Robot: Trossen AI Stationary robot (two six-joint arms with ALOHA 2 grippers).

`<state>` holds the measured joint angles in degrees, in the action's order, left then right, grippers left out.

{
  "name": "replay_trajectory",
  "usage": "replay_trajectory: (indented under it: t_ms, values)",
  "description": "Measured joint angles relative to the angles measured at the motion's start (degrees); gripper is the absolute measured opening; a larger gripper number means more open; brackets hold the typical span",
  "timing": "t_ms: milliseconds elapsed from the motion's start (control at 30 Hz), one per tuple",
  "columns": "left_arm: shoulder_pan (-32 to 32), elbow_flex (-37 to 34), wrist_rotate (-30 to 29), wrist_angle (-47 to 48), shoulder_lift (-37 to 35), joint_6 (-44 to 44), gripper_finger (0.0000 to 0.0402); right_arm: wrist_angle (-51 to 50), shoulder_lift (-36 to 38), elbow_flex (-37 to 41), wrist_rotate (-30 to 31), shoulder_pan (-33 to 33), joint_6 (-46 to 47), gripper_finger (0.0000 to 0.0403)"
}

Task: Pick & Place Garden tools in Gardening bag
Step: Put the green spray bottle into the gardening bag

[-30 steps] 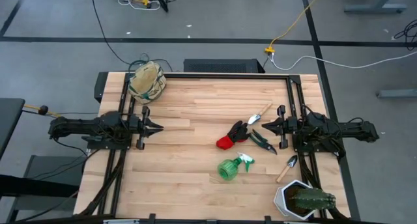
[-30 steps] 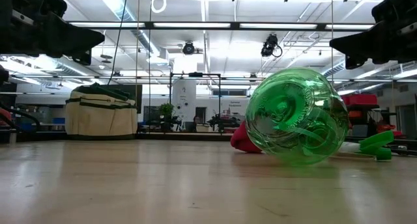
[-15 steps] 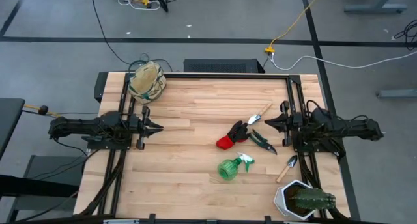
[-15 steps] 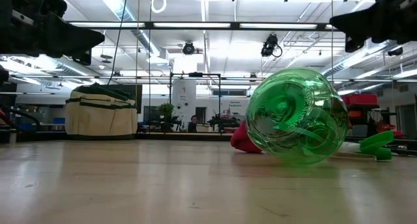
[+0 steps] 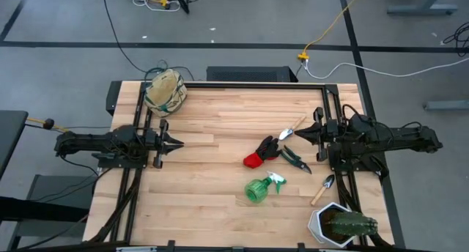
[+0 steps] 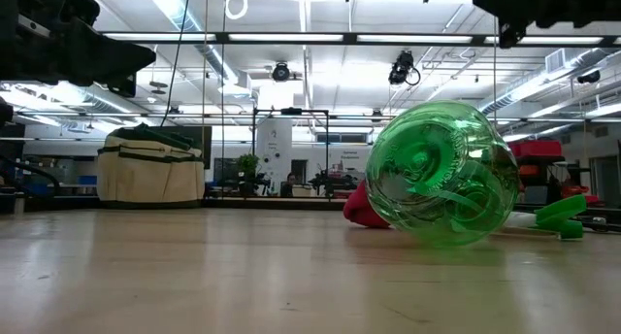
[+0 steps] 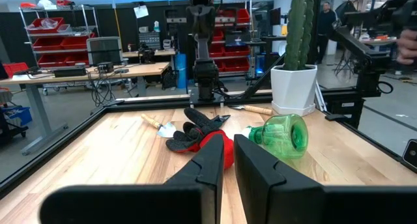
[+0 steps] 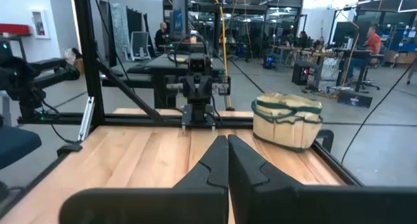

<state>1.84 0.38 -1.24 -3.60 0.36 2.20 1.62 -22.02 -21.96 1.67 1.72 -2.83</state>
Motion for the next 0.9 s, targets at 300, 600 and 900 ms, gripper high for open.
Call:
replay_trajectory:
  t_ms: [300,600,900]
  values:
    - [0.0,0.0,0.0,0.0,0.0,0.0,0.0044,-1.1,-7.8,-7.7,-7.0,0.0,0.7,0.0]
    - [0.0,0.0,0.0,0.0,0.0,0.0,0.0044,-4.0,-13.8,-10.3,-12.9,0.0,0.6,0.0]
    - [0.0,0.0,0.0,0.0,0.0,0.0,0.0044,-4.4,-18.5,-10.3,-13.6,0.0,0.7,0.0]
